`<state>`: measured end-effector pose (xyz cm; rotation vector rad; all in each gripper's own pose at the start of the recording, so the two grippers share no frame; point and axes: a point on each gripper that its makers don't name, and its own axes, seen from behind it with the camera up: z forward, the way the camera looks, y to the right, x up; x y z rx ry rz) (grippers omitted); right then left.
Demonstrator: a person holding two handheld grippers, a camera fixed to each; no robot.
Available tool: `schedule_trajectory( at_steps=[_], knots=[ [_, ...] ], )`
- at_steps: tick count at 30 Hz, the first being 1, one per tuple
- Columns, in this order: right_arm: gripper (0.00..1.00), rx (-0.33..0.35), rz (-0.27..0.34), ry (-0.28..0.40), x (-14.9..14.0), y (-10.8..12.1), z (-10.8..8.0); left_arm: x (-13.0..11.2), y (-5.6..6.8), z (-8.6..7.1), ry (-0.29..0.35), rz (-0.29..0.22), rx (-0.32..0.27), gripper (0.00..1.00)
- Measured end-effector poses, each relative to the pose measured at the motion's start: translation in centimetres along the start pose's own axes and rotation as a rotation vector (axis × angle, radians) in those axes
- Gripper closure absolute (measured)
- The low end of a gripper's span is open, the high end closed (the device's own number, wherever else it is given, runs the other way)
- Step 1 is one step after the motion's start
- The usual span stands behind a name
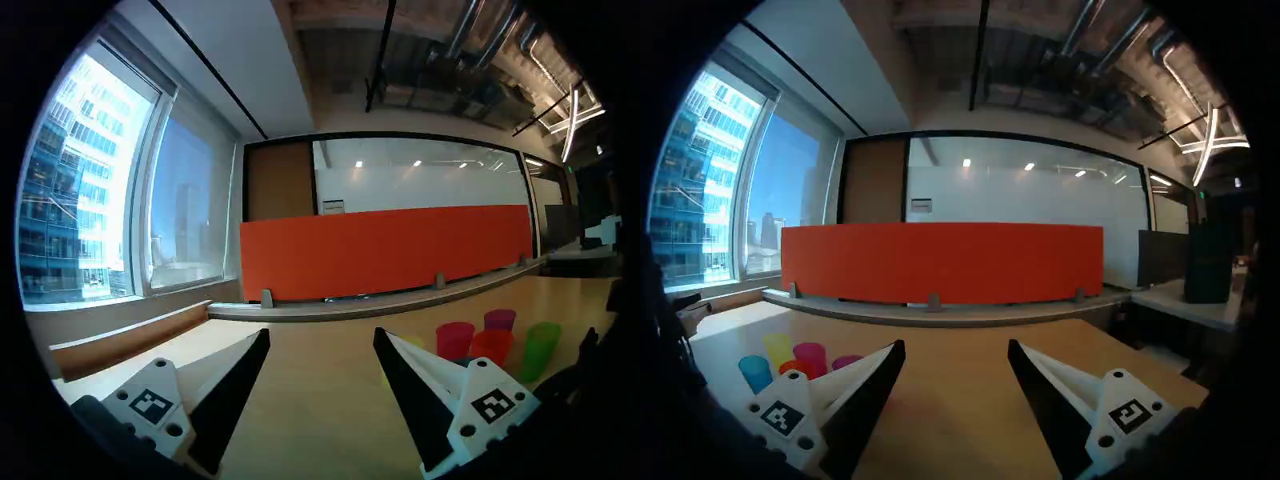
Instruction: Pour water
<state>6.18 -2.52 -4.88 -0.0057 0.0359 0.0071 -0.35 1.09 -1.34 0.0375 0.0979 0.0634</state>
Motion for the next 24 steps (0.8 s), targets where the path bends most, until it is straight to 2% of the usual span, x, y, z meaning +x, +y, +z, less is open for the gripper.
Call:
schedule_trajectory(
  at_steps=[9,24],
  knots=[
    [0.01,0.005,-0.017,-0.001,0.4,-0.8,0.1,-1.5,0.2,0.4,-0.018,-0.011,-0.008,0.04],
    [0.01,0.012,-0.023,0.002,1.3,-1.6,0.0,-2.3,0.0,0.8,-0.033,-0.061,-0.015,0.04]
  ],
)
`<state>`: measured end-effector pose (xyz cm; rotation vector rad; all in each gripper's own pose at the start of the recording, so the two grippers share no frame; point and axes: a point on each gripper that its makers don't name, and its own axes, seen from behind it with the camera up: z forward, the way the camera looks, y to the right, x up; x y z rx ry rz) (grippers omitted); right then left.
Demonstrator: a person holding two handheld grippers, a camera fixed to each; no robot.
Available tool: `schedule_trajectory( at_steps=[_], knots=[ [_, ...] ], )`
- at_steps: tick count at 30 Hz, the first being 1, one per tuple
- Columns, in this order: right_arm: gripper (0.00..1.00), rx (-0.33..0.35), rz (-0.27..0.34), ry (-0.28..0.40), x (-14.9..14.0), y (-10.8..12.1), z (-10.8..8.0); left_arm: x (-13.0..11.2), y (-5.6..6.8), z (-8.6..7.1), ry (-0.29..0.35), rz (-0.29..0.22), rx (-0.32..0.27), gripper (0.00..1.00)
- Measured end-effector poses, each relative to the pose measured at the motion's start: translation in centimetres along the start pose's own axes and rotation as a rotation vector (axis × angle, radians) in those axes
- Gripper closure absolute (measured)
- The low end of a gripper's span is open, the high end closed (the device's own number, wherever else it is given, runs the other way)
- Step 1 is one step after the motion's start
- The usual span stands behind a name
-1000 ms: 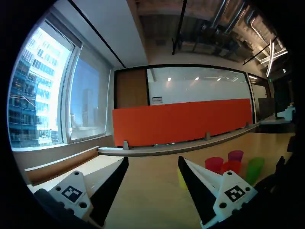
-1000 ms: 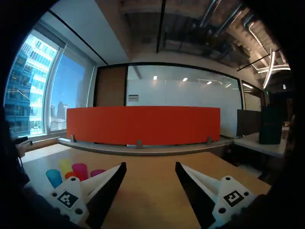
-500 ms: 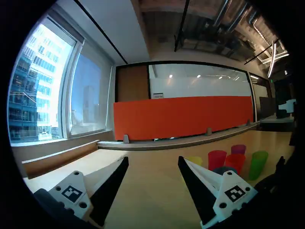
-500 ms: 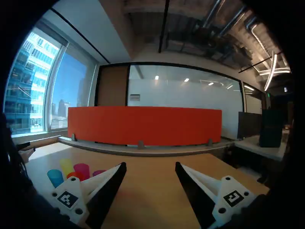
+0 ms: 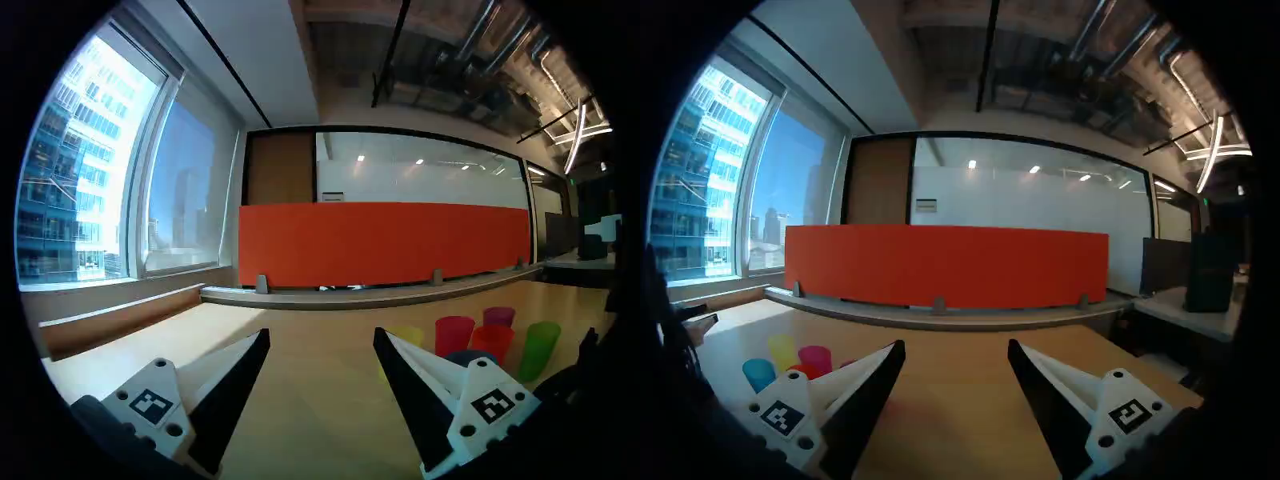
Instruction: Pour water
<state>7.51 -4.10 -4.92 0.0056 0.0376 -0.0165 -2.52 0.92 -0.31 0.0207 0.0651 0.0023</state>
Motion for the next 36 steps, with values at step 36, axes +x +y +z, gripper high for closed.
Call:
schedule_trajectory(
  at_steps=[36],
  knots=[
    [0.01,-0.016,0.004,-0.010,-1.0,1.3,-0.8,-1.3,-0.2,0.7,-0.060,-0.003,-0.006,0.04]
  ],
)
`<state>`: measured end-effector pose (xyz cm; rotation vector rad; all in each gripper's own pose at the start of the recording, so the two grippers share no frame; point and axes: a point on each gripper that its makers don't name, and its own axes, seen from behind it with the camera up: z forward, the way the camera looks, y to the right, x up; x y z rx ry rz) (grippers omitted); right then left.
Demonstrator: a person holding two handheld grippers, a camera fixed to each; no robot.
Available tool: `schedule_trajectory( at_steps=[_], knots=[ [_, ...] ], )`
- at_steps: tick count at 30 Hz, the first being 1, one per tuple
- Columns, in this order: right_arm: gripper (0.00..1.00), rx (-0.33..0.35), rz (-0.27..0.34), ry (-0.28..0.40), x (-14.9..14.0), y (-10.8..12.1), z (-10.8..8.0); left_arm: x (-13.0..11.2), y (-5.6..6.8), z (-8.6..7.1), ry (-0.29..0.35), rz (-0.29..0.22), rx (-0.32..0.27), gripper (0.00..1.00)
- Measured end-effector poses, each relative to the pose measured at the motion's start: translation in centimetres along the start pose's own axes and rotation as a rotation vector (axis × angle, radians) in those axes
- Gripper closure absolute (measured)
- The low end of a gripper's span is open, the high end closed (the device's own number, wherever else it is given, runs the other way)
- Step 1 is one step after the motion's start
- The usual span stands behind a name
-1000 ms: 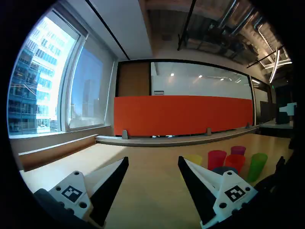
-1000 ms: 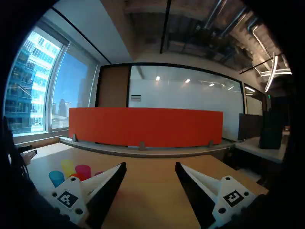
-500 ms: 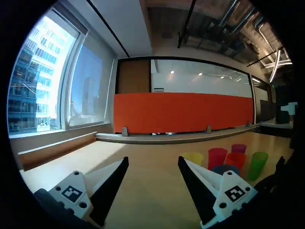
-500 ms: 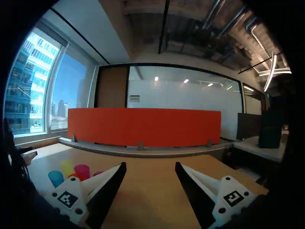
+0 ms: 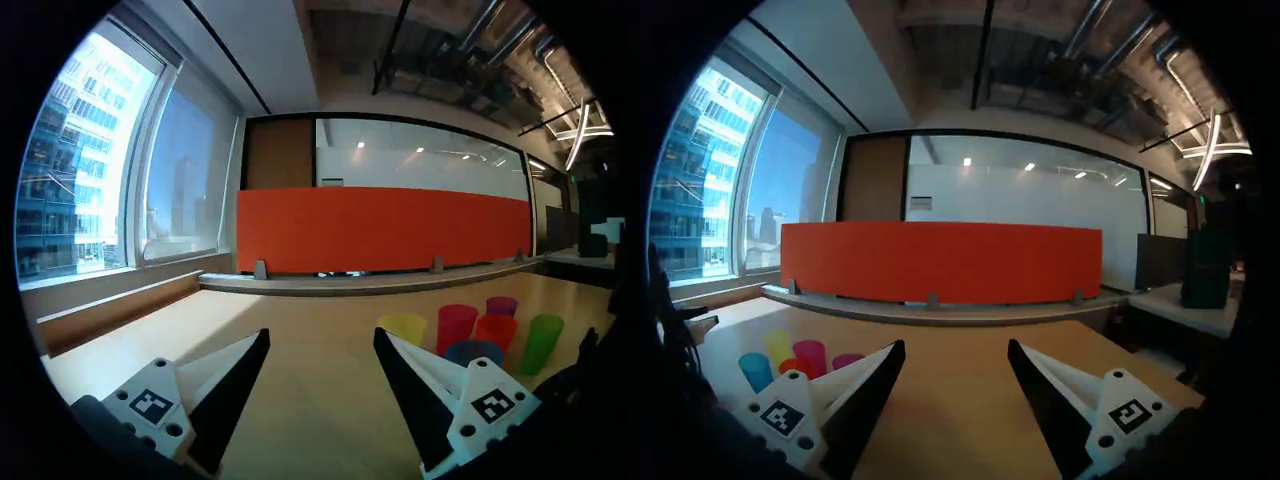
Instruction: Pour water
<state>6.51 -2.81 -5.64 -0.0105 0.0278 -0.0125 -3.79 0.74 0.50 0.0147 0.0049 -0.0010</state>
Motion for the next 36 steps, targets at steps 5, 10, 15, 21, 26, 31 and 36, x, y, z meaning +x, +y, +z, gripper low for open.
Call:
schedule_trajectory(
  at_steps=[5,10,15,21,26,31,36],
  knots=[
    [0.01,0.014,-0.008,0.003,-0.1,-0.3,-0.2,0.0,-0.1,0.0,-0.001,0.001,0.000,0.04],
    [0.01,0.033,-0.006,0.007,-0.4,-0.5,-0.3,0.0,-0.1,0.1,-0.001,0.001,0.000,0.04],
    [0.01,0.048,-0.006,0.021,-0.7,-0.4,0.3,0.1,-0.1,0.1,-0.002,0.001,0.000,0.04],
    [0.01,0.043,-0.001,0.047,-1.2,0.1,1.4,0.1,-0.1,0.0,-0.002,0.002,0.000,0.04],
    [0.01,0.037,0.004,0.058,-2.3,0.6,2.1,0.1,-0.2,-0.1,-0.001,0.002,0.000,0.04],
    [0.01,0.010,0.023,0.054,-3.9,1.4,2.9,0.1,-0.2,0.0,-0.002,0.002,0.000,0.04],
    [0.01,-0.005,0.051,0.050,-5.1,1.6,3.5,0.0,-0.2,0.0,-0.002,0.002,0.000,0.04]
  ],
)
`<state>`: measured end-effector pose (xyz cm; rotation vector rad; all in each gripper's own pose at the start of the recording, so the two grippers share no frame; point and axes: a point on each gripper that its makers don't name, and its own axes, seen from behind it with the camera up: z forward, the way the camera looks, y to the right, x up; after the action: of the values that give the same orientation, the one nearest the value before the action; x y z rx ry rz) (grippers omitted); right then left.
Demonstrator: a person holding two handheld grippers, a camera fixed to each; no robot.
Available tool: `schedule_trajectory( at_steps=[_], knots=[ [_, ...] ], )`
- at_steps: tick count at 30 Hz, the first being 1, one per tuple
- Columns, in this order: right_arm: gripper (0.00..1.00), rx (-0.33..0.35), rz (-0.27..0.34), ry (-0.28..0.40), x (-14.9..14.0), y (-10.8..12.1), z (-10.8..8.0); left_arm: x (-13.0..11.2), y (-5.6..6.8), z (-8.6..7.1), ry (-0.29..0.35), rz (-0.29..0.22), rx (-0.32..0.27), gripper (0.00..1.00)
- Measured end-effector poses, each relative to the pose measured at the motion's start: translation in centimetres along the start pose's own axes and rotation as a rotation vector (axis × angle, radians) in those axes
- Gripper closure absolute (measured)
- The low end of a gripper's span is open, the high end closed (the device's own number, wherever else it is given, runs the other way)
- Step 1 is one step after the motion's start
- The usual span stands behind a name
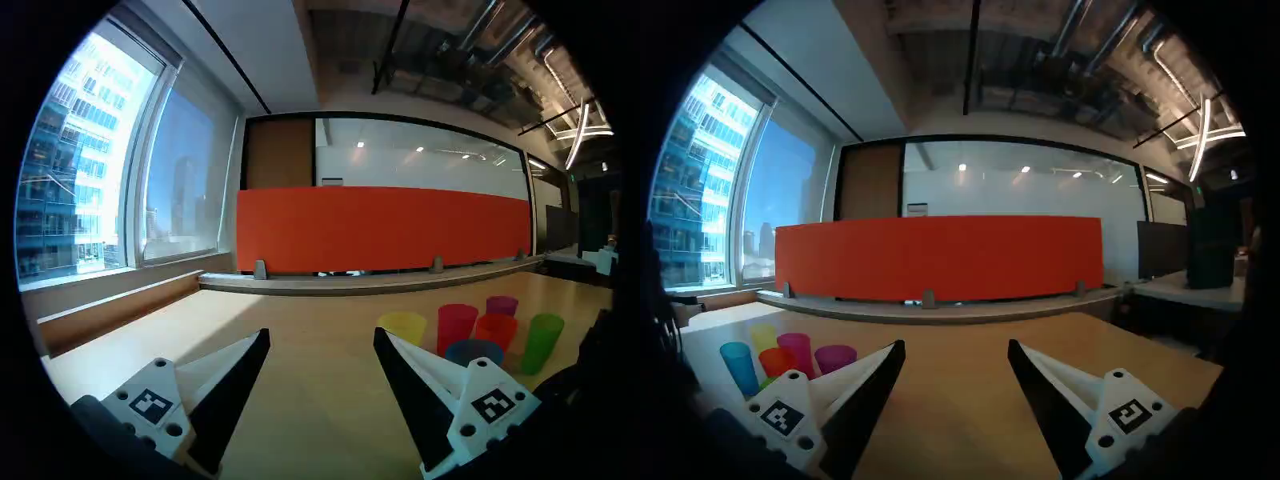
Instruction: Pour water
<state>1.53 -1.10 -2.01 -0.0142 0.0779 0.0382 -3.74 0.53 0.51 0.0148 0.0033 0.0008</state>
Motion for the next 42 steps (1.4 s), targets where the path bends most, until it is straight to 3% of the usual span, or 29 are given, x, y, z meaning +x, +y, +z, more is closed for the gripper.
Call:
schedule_trajectory(
  at_steps=[20,42],
  knots=[
    [0.01,0.001,-0.010,-0.043,-3.0,0.0,0.6,0.0,0.1,-0.1,0.000,0.000,0.000,0.04],
    [0.01,0.009,-0.024,-0.050,-3.2,-0.3,0.5,-0.1,0.2,0.0,0.000,0.000,0.000,0.04]
  ],
)
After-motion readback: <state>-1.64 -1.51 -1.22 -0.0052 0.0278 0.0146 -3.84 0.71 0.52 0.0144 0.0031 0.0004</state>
